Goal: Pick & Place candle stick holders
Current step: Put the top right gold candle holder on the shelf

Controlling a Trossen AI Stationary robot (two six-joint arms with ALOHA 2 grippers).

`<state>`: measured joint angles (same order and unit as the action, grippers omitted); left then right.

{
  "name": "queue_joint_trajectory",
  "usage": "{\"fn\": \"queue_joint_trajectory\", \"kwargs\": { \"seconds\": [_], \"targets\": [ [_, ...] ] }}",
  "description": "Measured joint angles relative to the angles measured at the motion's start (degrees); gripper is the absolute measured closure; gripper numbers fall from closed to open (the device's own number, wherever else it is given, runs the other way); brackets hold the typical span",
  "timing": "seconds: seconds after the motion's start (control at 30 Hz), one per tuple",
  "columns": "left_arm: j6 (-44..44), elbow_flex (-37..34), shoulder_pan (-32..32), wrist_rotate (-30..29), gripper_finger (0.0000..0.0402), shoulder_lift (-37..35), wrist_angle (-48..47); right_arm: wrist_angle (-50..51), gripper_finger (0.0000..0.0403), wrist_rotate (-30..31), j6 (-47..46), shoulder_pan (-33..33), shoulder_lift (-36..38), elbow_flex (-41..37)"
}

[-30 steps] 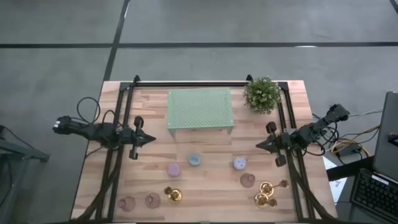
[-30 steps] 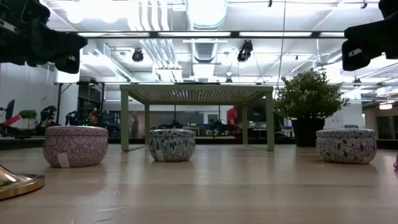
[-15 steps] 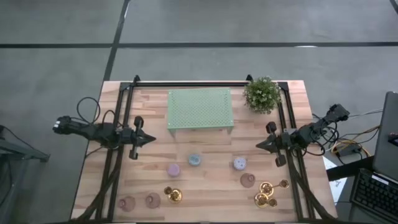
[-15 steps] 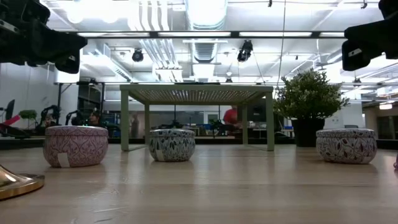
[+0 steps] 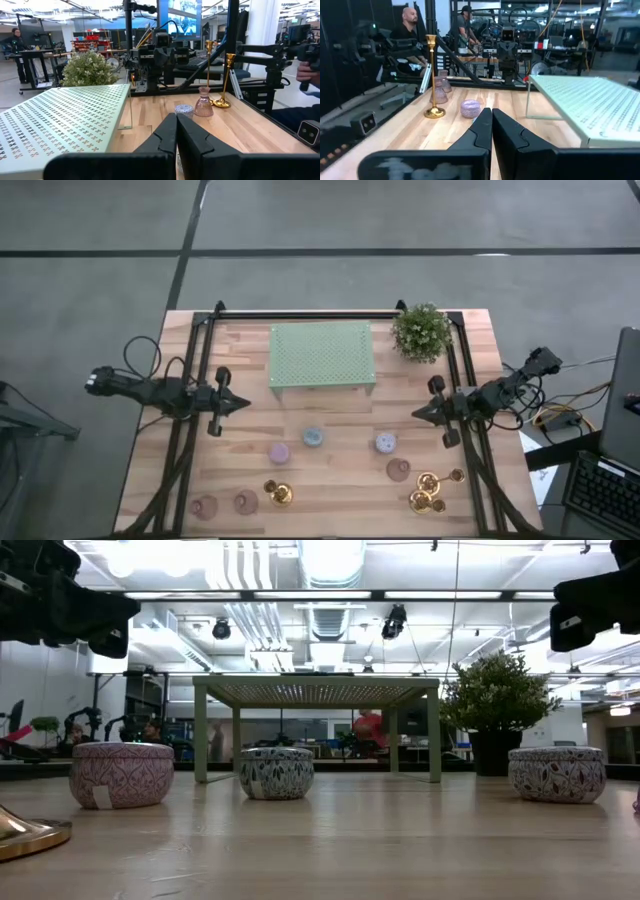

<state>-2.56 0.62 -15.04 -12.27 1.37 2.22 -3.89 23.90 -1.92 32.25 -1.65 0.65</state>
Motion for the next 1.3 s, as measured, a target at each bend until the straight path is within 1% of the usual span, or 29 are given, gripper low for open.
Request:
{"fn": "queue_joint_trajectory", "kwargs": {
  "seconds": [0.13, 0.17, 0.23, 0.3, 0.37, 0.47, 0.5, 0.53, 0.6, 0.77, 0.87, 1.0, 1.13, 1.2, 1.3],
  "targets": [
    [0.0, 0.0, 0.0, 0.0, 0.0387, 0.0, 0.0, -4.8, 0.0394, -0.1, -10.9, 0.0, 0.0, 0.0],
    [0.0, 0.0, 0.0, 0.0, 0.0387, 0.0, 0.0, -6.4, 0.0394, -0.6, -12.8, 0.0, 0.0, 0.0],
    [0.0, 0.0, 0.0, 0.0, 0.0387, 0.0, 0.0, -10.1, 0.0394, -3.7, -14.7, 0.0, 0.0, 0.0],
    [0.0, 0.0, 0.0, 0.0, 0.0387, 0.0, 0.0, -14.9, 0.0394, -10.3, -13.4, 0.0, 0.0, 0.0],
    [0.0, 0.0, 0.0, 0.0, 0.0387, 0.0, 0.0, -20.0, 0.0394, -20.5, -12.0, 0.0, 0.0, 0.0],
    [0.0, 0.0, 0.0, 0.0, 0.0387, 0.0, 0.0, -25.8, 0.0394, -37.3, -12.4, 0.0, 0.0, 0.0],
    [0.0, 0.0, 0.0, 0.0, 0.0387, 0.0, 0.0, -27.2, 0.0394, -41.0, -12.4, 0.0, 0.0, 0.0],
    [0.0, 0.0, 0.0, 0.0, 0.0387, 0.0, 0.0, -28.4, 0.0394, -42.7, -12.3, 0.0, 0.0, 0.0],
    [0.0, 0.0, 0.0, 0.0, 0.0387, 0.0, 0.0, -29.7, 0.0394, -42.8, -12.1, 0.0, 0.0, 0.0],
    [0.0, 0.0, 0.0, 0.0, 0.0387, 0.0, 0.0, -28.4, 0.0394, -42.4, -8.8, 0.5, -0.7, 0.0],
    [0.0, 0.0, 0.0, 0.0, 0.0387, 0.0, 0.1, -28.5, 0.0394, -42.3, -7.8, 1.3, -3.3, 0.0],
    [0.0, 0.0, 0.0, 0.0, 0.0387, 0.0, 0.2, -32.1, 0.0392, -41.7, -7.1, 1.4, -8.0, 0.6],
    [0.0, 0.0, 0.0, 0.0, 0.0387, 0.0, 0.2, -31.9, 0.0369, -38.3, -7.4, 1.5, -13.7, 3.5],
    [0.0, 0.0, 0.0, 0.0, 0.0387, 0.0, 0.3, -32.0, 0.0349, -38.7, -7.5, 1.5, -16.8, 5.6],
    [0.0, 0.0, 0.0, 0.0, 0.0387, 0.0, 0.3, -31.1, 0.0316, -41.5, -8.4, 1.8, -21.3, 9.4]
  ]
}}
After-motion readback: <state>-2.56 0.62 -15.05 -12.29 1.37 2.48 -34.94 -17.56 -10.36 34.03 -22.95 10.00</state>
